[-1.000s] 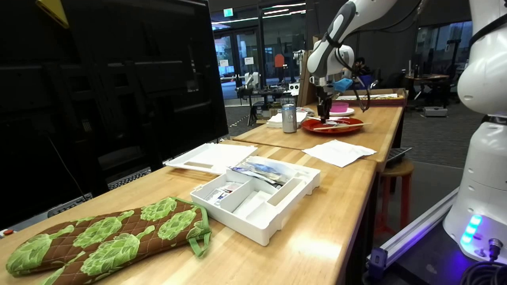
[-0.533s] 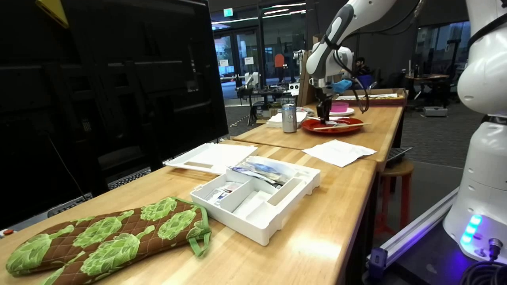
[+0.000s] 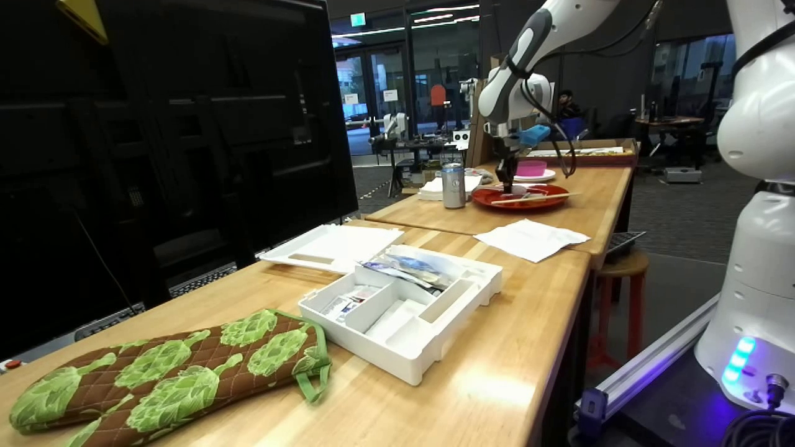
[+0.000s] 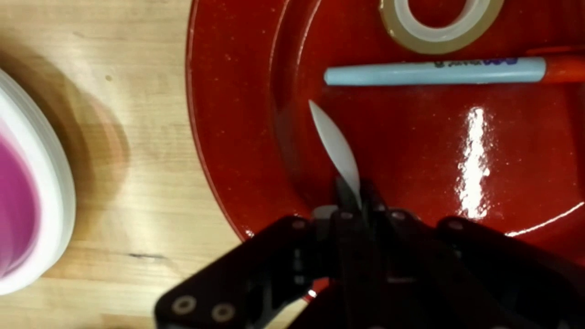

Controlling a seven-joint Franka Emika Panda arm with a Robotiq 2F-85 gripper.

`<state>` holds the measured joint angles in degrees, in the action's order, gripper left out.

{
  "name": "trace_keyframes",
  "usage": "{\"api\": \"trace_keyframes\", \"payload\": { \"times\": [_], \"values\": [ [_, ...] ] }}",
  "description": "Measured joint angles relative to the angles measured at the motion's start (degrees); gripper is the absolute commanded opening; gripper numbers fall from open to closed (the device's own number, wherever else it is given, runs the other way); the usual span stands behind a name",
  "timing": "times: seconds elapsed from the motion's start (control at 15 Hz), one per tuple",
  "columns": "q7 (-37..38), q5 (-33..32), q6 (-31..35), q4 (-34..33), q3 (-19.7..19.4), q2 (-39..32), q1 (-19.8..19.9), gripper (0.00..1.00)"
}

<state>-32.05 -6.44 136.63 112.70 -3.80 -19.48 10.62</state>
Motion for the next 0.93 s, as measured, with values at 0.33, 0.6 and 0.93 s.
{"api": "trace_keyframes", "payload": {
  "times": [0.33,0.6,0.93],
  "values": [
    [0.12,0.00,-0.27,-0.25,0.02,-0.13,0.00,0.01],
    [0.23,1.82,0.55,-0.29,0.02,0.33,0.39,0.01],
    [0.27,7.26,3.29,0.18,-0.03,3.66,2.77,0.01]
  ]
}}
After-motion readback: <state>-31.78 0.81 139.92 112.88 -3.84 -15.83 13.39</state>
